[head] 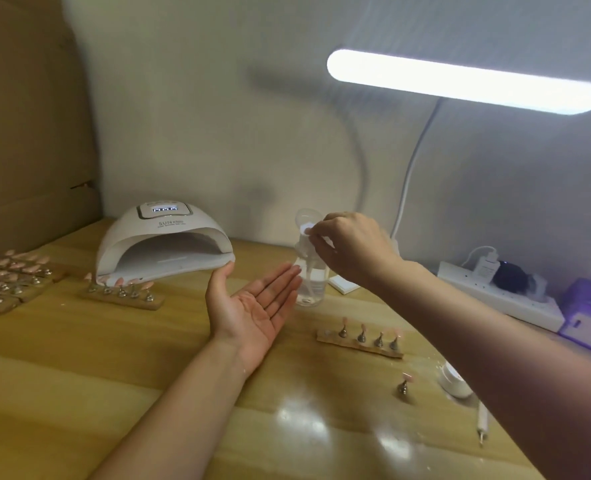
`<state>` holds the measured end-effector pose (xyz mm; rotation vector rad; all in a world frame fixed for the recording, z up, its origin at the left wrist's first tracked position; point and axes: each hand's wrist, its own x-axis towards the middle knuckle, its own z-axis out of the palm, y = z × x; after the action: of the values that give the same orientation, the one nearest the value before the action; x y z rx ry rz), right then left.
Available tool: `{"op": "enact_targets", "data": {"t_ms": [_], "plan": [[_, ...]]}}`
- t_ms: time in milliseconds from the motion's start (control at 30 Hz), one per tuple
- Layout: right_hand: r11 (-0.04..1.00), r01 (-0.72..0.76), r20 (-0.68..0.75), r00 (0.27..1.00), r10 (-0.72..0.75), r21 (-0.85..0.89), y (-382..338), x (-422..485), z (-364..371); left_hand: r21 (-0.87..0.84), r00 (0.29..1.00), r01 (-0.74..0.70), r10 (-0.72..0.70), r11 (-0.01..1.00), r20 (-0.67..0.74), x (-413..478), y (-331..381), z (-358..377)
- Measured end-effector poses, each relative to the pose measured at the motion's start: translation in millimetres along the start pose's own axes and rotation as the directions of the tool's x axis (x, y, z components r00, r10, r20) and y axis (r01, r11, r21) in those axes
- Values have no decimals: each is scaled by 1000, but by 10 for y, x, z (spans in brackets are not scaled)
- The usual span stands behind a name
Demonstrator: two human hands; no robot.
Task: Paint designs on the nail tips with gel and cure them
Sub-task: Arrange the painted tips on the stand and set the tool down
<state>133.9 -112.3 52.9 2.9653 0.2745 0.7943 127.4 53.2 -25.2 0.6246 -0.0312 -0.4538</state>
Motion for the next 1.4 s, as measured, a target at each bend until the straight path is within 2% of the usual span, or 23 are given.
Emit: {"op": "enact_targets", "data": {"t_ms": [100,200,267,367,467,600,700,900,1033,1100,1167,1233,1267,1367,1400], "plan": [[998,-51,46,998,50,27,-28,37,-103,-41,999,38,-38,998,2,-37,-1,45],[989,-48,-128,990,66,140,-134,-69,-184,-43,997,77,-76,996,33,-76,27,117],[986,45,-224,975,-8,161,-249,-229,-209,-72,995,86,-82,994,53,-91,88,168],[984,176,-134,976,-173,8,-325,-430,-192,-85,992,80,-71,993,101,-125,249,267],[971,239,-194,952,-237,-11,-229,-528,-333,-46,975,127,-116,991,191,-185,344,375],[952,304,-375,885,-275,19,-45,-709,-527,-51,917,229,-198,972,347,-307,267,607],[963,255,-373,905,-205,90,132,-959,-604,58,878,262,-263,963,399,-383,110,762],[970,220,-349,921,-173,99,245,-1544,-504,316,856,298,-399,901,330,-528,-333,882],[965,260,-402,887,-229,25,277,-1729,-512,448,910,208,-340,869,237,-540,-518,916],[968,251,-433,870,-235,-21,352,-1782,-542,401,937,184,-284,897,205,-517,-483,908],[990,140,-520,846,-116,7,463,-1789,-596,320,955,180,-244,930,171,-475,-384,871],[993,64,-615,789,7,94,482,-1749,-632,312,943,224,-286,923,167,-455,-322,848],[991,81,-624,781,4,109,442,-1706,-615,312,930,262,-326,913,172,-462,-321,850],[989,150,-507,853,-126,6,248,-1642,-385,300,905,300,-370,906,212,-489,-357,890],[989,150,-483,867,-127,7,219,-1653,-318,312,902,290,-367,905,227,-496,-359,904]]}}
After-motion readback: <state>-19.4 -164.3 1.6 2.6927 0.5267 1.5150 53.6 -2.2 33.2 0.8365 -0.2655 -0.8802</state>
